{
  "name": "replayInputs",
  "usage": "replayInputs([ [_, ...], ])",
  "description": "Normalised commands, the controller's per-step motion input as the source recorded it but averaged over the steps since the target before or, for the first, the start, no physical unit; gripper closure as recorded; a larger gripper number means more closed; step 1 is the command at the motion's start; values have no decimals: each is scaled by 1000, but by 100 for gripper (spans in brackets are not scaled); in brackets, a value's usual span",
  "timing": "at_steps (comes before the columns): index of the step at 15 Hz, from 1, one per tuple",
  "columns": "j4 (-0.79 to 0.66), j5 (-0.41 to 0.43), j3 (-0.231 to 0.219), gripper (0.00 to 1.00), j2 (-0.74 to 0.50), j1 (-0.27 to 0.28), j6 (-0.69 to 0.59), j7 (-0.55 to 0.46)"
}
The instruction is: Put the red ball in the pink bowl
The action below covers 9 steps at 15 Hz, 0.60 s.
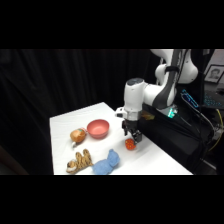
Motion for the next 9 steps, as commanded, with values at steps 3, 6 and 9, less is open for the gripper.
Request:
replayInputs([
  [3,55,92,44,0,234,-6,263,-136],
  [6,81,72,40,0,195,-16,202,-139],
  [9,101,103,77,3,139,-72,161,-184],
])
